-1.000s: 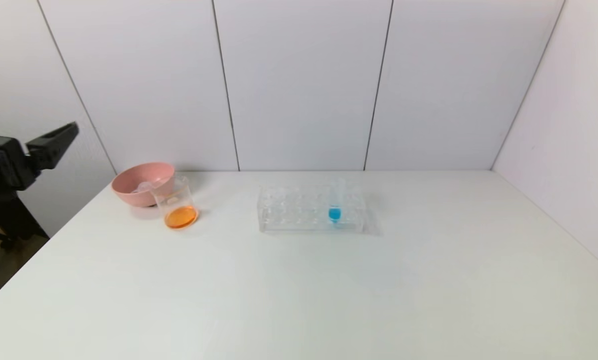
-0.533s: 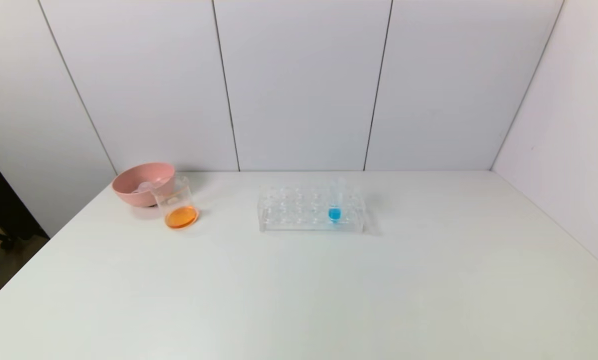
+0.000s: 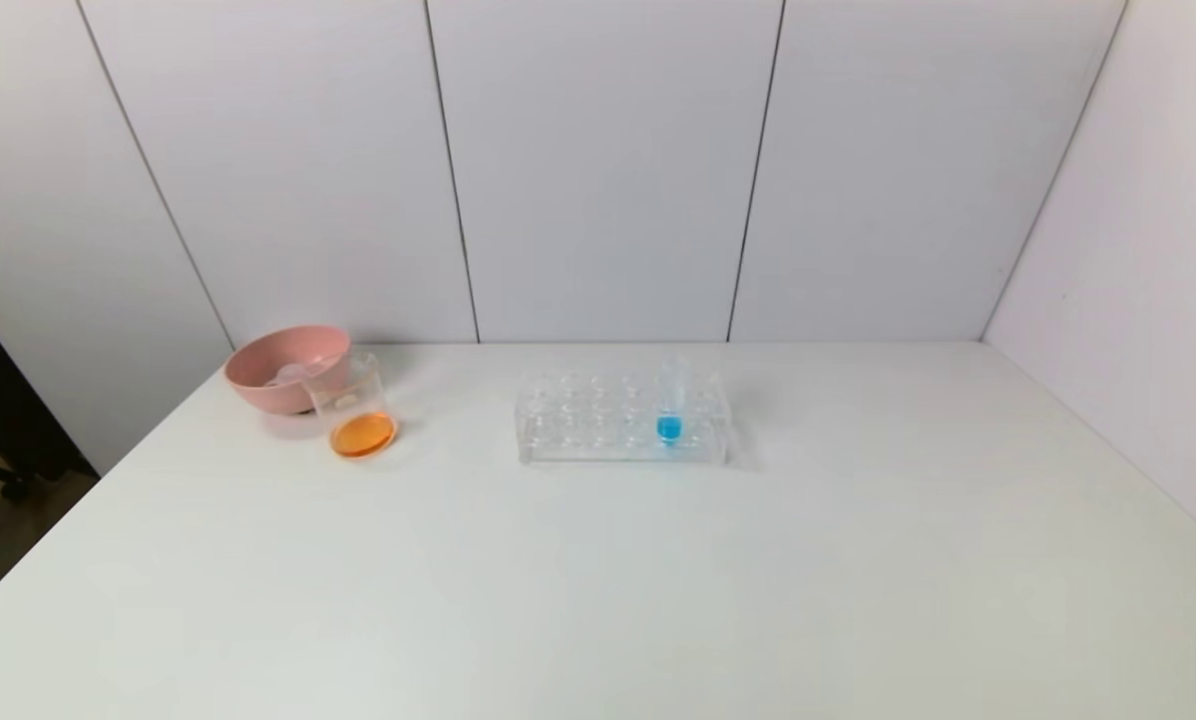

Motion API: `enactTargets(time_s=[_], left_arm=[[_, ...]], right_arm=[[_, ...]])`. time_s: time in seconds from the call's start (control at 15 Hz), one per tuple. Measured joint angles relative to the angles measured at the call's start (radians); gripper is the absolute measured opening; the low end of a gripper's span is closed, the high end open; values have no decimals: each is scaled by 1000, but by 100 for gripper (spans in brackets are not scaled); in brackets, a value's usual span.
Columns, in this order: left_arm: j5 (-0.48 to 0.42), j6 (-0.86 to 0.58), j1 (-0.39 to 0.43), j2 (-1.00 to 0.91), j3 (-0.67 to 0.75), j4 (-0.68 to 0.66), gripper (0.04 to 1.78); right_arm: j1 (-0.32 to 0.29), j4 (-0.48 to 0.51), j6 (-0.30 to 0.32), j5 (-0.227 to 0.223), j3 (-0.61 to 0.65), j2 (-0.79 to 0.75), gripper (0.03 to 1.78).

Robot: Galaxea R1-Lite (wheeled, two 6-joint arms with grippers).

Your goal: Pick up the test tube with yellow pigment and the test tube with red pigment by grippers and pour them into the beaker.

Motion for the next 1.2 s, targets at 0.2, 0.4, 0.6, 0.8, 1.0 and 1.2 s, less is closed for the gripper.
enactTargets(time_s=[0.2,0.4,0.6,0.8,1.0,1.2], left_arm=[[-46,-83,-2,-100,143,16,178],[-55,-178,-3,-129,330,26,178],[-83,-221,-2,-136,404,197,178],[-90,-255,-1,-137,413,226,178],[-80,-328,-1,-137,415,225,178],[-74,-337,-1,-137,415,224,178]], right_arm=[[0,0,0,0,0,0,171],[0,0,0,0,0,0,171],[1,0,0,0,0,0,171],[0,0,0,0,0,0,171],[0,0,0,0,0,0,171],[0,0,0,0,0,0,171]])
